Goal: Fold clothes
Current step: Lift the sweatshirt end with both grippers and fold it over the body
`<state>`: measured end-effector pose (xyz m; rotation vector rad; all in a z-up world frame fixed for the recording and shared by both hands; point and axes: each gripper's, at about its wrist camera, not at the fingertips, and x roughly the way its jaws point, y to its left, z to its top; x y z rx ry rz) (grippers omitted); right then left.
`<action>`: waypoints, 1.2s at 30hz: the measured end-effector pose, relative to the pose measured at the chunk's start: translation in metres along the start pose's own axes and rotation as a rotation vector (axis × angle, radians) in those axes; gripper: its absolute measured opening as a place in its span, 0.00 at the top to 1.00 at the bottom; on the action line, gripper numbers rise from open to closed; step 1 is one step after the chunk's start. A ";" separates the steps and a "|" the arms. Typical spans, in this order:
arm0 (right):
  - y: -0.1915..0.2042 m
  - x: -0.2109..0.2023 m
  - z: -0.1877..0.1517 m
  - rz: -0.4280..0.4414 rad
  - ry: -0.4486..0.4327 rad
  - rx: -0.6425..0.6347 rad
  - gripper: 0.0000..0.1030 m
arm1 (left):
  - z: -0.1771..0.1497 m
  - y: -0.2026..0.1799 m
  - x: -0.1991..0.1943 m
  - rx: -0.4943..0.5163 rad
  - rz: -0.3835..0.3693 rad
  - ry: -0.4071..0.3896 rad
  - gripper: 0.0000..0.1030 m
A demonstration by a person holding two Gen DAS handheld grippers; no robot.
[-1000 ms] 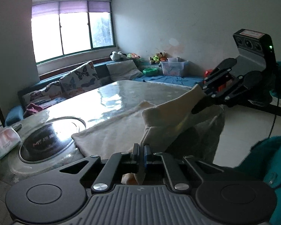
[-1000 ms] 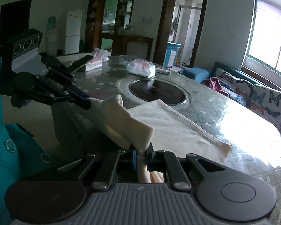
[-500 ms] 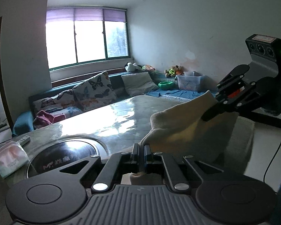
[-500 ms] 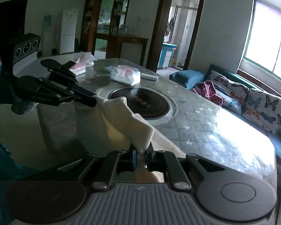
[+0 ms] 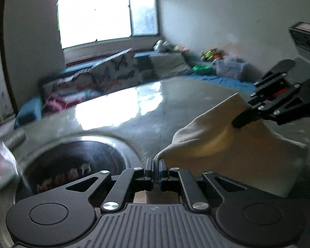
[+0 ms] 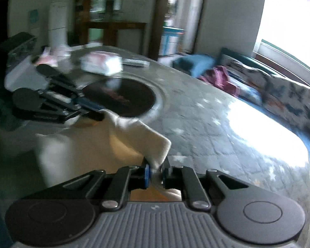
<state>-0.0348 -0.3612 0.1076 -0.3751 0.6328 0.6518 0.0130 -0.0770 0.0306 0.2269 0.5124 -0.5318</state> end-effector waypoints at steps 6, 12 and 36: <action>-0.023 0.024 -0.020 -0.083 0.001 0.152 0.78 | -0.007 0.004 0.017 -0.045 0.044 0.038 0.91; -0.032 0.000 -0.037 -0.153 -0.051 0.269 0.76 | -0.004 0.011 0.010 -0.096 0.071 0.032 0.91; -0.026 0.005 -0.042 -0.146 -0.032 0.268 0.77 | 0.014 -0.033 0.035 -0.111 -0.032 0.106 0.91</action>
